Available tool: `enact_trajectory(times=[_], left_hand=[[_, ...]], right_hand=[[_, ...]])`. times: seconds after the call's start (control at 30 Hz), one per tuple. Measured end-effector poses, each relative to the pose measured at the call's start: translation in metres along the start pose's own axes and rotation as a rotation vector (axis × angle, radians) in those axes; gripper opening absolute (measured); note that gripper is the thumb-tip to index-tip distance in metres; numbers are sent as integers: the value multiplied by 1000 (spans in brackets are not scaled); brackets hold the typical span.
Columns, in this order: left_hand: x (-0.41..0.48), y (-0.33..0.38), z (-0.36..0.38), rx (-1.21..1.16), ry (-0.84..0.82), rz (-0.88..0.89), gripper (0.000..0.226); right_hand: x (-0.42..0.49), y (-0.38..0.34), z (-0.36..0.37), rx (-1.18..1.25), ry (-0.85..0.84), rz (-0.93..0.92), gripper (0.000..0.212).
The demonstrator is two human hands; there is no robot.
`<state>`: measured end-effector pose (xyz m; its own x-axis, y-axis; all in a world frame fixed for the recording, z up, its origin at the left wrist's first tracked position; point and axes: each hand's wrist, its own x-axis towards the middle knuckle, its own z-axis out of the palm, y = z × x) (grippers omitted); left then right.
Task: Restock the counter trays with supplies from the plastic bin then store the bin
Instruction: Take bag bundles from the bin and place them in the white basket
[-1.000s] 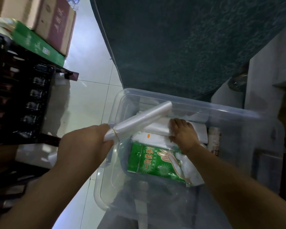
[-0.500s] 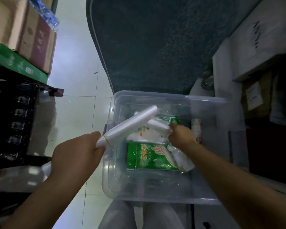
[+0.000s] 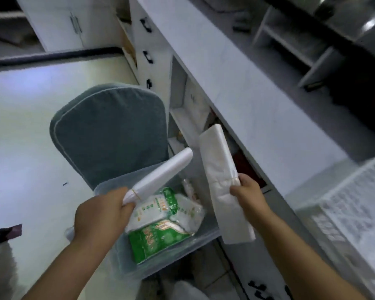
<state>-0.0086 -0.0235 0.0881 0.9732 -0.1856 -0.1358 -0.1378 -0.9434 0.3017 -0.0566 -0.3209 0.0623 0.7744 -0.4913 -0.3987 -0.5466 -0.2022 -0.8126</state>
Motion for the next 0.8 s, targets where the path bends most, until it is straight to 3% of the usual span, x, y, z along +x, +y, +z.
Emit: enact_trajectory(times=[0.2,0.43,0.67,0.8], left_hand=[[8,112,-29,-103,136,290,27],[-16,266,-19,-233,40,523,16],[-40,426,30,-240,-179,687,21],[-46,483,69,-204,-183,692,20]], right_hand=[[-63,-24,-111,250,304,-41,24],[-107,15,-238,554,469,-17,24],[-117,83,-347,519,688,-19,13],[-113,117,-378,490,725,29,15]])
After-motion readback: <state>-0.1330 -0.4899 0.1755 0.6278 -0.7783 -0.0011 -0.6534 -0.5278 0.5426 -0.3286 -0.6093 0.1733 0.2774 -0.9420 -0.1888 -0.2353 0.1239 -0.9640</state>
